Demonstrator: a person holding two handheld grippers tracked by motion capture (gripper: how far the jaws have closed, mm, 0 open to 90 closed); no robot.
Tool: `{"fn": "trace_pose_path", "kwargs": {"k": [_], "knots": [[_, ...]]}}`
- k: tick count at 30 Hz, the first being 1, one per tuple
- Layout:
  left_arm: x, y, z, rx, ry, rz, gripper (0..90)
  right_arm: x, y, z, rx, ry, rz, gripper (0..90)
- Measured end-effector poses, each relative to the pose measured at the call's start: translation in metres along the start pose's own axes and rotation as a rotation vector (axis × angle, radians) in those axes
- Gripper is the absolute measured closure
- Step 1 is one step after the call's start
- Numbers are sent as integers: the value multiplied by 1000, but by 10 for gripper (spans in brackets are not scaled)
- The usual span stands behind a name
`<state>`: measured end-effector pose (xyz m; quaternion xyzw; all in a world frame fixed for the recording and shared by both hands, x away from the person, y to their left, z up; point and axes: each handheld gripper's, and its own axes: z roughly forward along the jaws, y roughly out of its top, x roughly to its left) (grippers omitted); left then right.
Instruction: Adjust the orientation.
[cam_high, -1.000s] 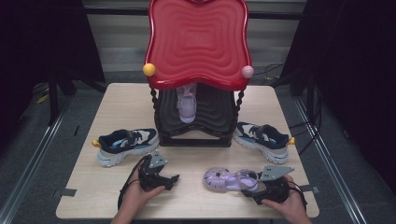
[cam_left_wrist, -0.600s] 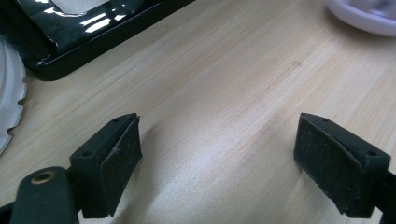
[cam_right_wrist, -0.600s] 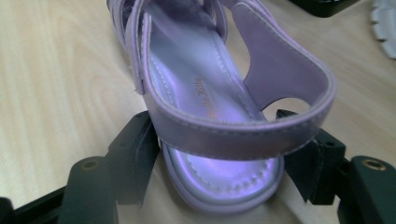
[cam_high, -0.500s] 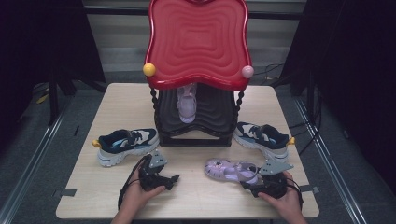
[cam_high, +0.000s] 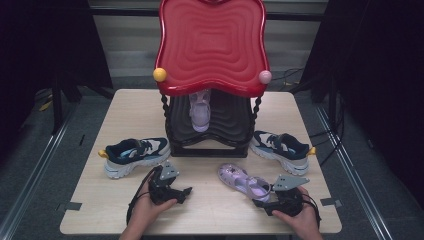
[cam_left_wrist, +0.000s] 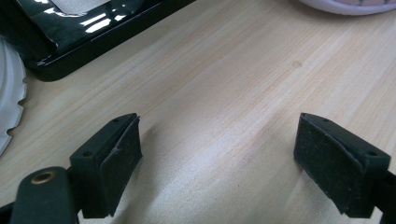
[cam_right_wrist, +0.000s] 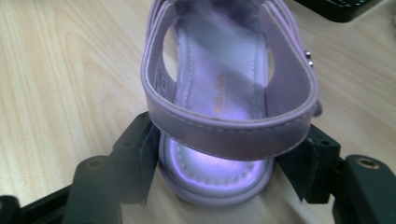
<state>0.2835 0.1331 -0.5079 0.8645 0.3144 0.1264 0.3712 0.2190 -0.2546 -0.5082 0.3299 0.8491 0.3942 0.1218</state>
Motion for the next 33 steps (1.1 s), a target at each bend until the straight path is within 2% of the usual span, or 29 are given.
{"fn": "trace_pose_path", "kwargs": {"k": [3, 9, 15, 22, 24, 33], "knots": [[0, 0, 0, -2, 0, -2, 143, 4, 1, 1, 8, -17, -2, 294], [0, 0, 0, -1, 0, -2, 143, 1, 3, 3, 3, -30, 55, 257], [0, 0, 0, -1, -1, -2, 143, 6, 9, 12, 16, -68, 30, 237], [0, 0, 0, -1, -1, -3, 143, 7, 14, 18, 14, -57, 25, 264], [0, 0, 0, -1, -2, -3, 143, 7, 14, 18, 8, -46, 8, 306], [0, 0, 0, -2, -2, -4, 143, 8, 13, 17, 3, -45, 19, 339]]}}
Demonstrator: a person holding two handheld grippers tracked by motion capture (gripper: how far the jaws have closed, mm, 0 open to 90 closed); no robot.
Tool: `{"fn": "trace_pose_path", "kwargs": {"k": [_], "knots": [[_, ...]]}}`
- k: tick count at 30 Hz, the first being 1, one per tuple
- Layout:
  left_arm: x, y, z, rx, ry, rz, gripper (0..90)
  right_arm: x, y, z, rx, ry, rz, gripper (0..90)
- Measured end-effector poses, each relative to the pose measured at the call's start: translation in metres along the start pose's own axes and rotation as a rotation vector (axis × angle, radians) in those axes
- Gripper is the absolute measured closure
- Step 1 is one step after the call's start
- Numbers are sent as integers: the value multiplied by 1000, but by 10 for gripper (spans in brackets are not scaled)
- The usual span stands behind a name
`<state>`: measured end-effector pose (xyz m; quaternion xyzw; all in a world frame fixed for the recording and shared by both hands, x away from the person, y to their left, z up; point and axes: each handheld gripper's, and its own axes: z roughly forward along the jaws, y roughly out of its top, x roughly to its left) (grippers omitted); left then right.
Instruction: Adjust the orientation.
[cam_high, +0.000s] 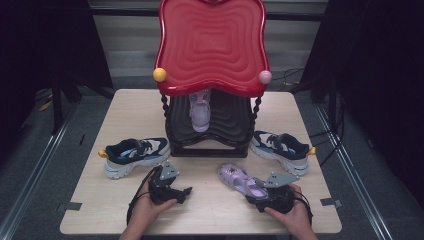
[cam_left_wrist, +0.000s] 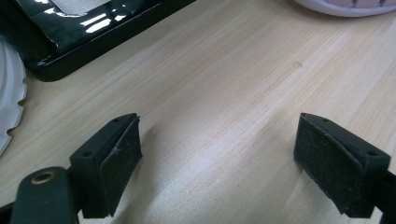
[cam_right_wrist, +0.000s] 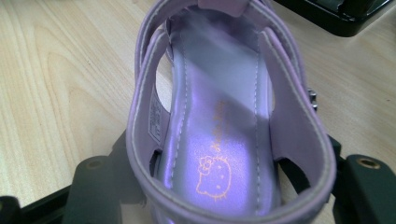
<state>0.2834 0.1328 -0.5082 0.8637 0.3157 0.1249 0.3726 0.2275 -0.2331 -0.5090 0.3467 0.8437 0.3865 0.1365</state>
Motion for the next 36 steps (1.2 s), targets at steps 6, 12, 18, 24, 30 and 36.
{"fn": "trace_pose_path", "kwargs": {"k": [6, 12, 18, 24, 30, 36], "knots": [[0, 0, 0, 0, 0, 1, 143, 0, 0, 0, -2, -6, 4, 349], [0, 0, 0, 0, 0, 0, 143, 2, 0, 0, -5, -15, 14, 356], [0, 0, 0, 2, 0, 3, 144, 3, -1, -1, -16, -25, 23, 361], [0, 0, 0, 4, 1, 6, 143, 3, -2, -4, -44, -30, 45, 362], [0, 0, 0, 4, 0, 7, 143, 4, -2, -11, -60, -46, 51, 364], [0, 0, 0, 4, 0, 6, 143, 6, 4, -23, -99, -77, 46, 365]]}}
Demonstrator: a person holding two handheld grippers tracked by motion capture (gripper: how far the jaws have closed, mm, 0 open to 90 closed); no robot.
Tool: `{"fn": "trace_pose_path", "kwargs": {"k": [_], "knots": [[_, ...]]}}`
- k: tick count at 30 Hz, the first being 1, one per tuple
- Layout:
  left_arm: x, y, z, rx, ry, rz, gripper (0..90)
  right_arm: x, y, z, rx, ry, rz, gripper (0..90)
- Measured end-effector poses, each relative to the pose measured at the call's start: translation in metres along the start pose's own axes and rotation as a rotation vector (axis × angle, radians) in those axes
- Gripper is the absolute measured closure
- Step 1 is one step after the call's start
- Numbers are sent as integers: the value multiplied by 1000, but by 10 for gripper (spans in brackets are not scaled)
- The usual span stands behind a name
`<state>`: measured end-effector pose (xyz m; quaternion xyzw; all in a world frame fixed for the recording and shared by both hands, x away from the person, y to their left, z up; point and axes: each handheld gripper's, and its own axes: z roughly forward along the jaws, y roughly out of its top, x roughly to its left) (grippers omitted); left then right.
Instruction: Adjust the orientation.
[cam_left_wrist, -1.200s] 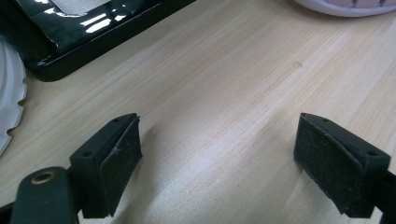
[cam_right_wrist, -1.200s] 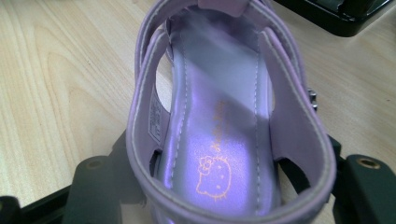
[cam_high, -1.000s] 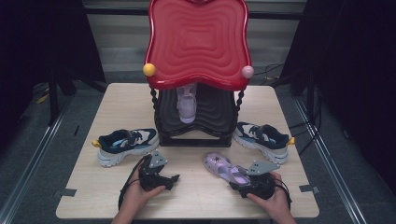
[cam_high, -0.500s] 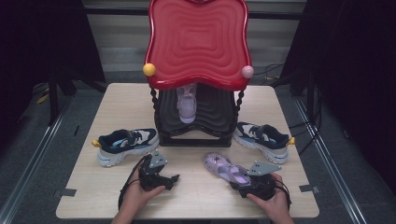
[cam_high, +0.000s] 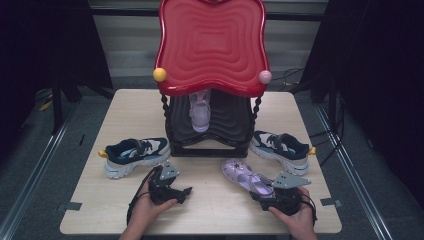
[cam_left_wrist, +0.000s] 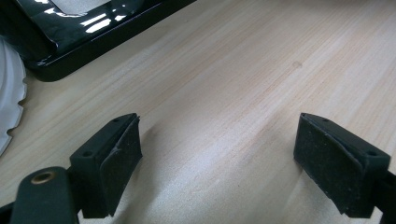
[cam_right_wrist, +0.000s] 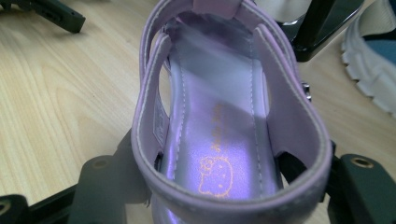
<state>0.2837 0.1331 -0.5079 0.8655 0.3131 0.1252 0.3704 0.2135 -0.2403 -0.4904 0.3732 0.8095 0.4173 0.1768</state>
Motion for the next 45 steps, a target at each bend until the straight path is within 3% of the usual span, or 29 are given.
{"fn": "trace_pose_path", "kwargs": {"k": [18, 28, 34, 41, 45], "knots": [[0, 0, 0, -2, 1, -3, 143, 6, 24, -13, -89, -76, 24, 367], [0, 0, 0, 0, 4, 2, 143, 13, 29, -18, -97, -42, 2, 369], [0, 0, 0, -2, 1, -4, 143, 13, 36, -28, -149, -42, 6, 369], [0, 0, 0, 0, 3, 1, 143, 13, 55, -29, -200, -68, 8, 369], [0, 0, 0, 0, 2, 0, 143, 16, 65, -21, -193, -112, 7, 369]]}}
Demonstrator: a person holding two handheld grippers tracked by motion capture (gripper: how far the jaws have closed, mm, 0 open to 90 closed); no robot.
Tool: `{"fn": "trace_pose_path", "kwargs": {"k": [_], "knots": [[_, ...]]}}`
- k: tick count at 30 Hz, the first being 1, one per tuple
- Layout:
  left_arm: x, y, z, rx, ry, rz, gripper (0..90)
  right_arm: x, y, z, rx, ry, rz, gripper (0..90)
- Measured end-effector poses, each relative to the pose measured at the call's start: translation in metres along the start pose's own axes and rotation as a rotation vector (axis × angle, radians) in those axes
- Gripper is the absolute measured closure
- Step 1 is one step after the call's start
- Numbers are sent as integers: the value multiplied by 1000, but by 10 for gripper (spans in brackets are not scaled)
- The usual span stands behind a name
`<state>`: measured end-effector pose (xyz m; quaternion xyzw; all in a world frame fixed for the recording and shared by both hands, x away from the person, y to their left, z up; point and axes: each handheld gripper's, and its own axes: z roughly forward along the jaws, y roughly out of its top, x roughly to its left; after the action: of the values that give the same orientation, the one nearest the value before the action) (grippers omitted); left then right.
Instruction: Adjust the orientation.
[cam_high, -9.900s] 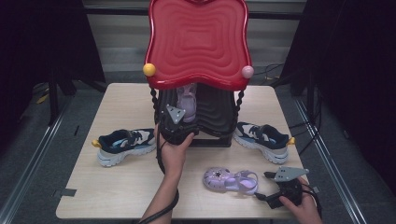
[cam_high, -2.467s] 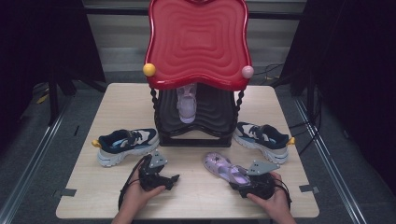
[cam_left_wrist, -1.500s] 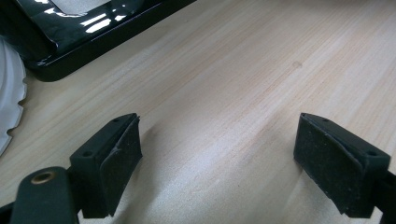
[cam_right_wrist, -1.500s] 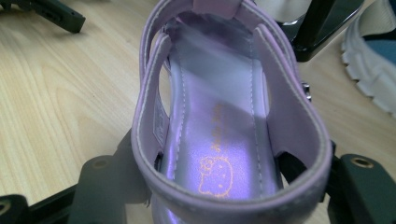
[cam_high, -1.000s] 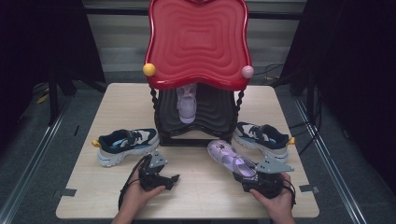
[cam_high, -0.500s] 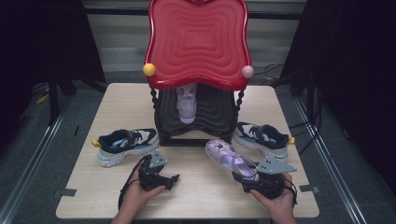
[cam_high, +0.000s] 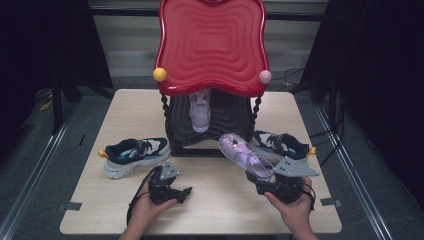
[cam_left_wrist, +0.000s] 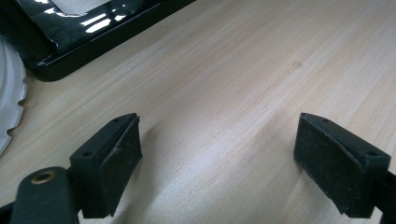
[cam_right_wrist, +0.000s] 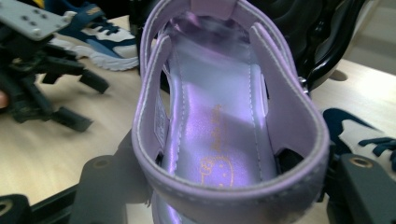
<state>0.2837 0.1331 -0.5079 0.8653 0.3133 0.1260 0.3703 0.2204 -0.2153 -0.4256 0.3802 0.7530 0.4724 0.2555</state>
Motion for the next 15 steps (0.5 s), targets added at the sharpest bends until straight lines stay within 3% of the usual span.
{"fn": "trace_pose_path", "kwargs": {"k": [9, 15], "knots": [[0, 0, 0, 1, 2, 3, 143, 6, 14, 17, -18, -92, 14, 369], [0, 0, 0, 1, -1, 0, 143, 5, 25, 25, -37, -120, 46, 369]]}}
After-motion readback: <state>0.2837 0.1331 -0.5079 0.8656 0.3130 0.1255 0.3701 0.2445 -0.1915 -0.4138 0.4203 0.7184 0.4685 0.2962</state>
